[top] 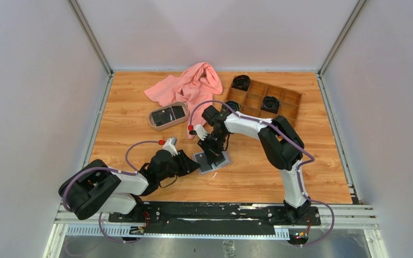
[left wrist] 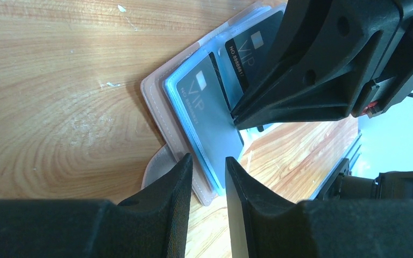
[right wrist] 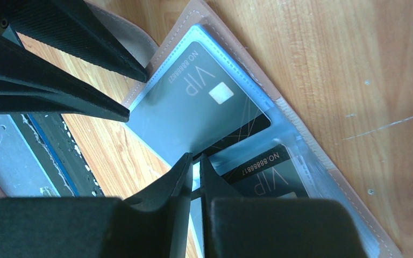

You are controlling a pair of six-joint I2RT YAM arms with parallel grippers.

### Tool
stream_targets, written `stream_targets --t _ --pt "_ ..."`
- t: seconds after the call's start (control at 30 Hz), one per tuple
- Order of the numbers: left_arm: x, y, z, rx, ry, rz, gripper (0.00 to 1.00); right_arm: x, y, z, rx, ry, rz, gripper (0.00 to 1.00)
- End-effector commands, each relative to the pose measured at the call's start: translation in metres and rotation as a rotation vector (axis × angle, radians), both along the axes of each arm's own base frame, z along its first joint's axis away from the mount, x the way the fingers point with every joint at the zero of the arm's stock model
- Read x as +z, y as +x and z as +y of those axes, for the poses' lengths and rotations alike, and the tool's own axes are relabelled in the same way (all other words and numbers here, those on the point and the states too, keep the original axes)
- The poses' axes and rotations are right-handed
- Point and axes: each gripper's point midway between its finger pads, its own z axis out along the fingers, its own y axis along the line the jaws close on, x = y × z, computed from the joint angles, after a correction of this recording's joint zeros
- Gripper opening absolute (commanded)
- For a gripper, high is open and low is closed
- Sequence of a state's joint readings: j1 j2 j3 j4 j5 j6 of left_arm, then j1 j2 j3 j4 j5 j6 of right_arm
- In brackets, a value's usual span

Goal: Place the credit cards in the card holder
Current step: Insert the credit card into the card holder.

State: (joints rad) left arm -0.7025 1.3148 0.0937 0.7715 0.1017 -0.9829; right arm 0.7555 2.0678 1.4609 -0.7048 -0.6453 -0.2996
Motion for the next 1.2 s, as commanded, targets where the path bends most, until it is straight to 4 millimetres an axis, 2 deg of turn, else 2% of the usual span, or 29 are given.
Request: stream_targets --t 0.0,1.17 --pt "0.005 0.006 -0.004 -0.002 -0.004 -0.016 0.32 -0.014 -0.004 -0.013 -0.005 -0.067 0.037 0.14" --pt "0.018 0.007 -0.011 -0.025 -0.054 -0.041 0.16 -0.014 -0.004 -0.013 -0.002 -0.067 0.033 0.14"
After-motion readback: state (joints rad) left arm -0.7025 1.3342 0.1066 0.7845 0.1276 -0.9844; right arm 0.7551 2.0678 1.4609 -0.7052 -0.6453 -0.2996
